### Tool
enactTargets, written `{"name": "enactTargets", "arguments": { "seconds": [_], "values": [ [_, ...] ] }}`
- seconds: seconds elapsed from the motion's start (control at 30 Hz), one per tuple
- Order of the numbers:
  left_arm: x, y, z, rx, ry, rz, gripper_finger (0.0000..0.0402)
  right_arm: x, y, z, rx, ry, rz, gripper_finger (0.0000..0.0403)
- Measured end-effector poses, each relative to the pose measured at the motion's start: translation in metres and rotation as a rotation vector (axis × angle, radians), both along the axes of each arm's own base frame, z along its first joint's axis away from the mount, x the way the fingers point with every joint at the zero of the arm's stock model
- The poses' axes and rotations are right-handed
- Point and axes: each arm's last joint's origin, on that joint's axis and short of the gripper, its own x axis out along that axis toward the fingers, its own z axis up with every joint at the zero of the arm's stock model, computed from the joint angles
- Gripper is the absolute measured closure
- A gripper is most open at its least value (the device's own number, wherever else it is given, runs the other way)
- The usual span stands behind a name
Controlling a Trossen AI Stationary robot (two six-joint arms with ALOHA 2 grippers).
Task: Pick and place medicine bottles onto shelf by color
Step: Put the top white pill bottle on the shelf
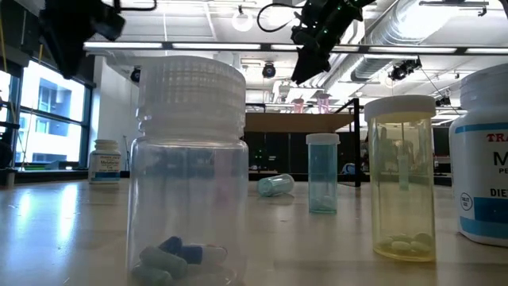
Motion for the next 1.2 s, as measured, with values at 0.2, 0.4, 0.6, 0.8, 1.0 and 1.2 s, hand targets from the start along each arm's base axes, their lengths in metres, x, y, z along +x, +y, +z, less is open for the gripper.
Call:
{"name": "enactTargets", "arguments": {
  "seconds": [0.2,0.4,0.6,0.8,1.0,1.2],
  "values": [
    [-0.02,-0.013,-0.004,0.082,-0.194,0.047,0.0247,0.0,0.0,0.0,0.001,0.001,0.0,0.0237],
    [-0.022,-0.015,-0.018,0.148,-0.4,0.084,0.0247,0.0,0.001,0.0,0.001,0.002,0.002,0.0237],
    [-0.019,-0.013,-0.035,0.179,-0.37,0.101,0.0222,0.0,0.001,0.0,0.003,0.004,0.003,0.0237],
    [-0.015,-0.004,-0.041,0.327,-0.357,0.193,0.017,0.0,0.001,0.0,0.004,0.005,0.003,0.0237],
    [-0.006,0.011,-0.049,0.337,-0.263,0.276,0.0154,0.0,0.001,0.0,0.004,0.005,0.003,0.0237],
    [0.007,0.026,-0.063,0.325,-0.12,0.27,0.0154,0.0,0.001,0.0,0.005,0.005,0.003,0.0237]
  ]
}}
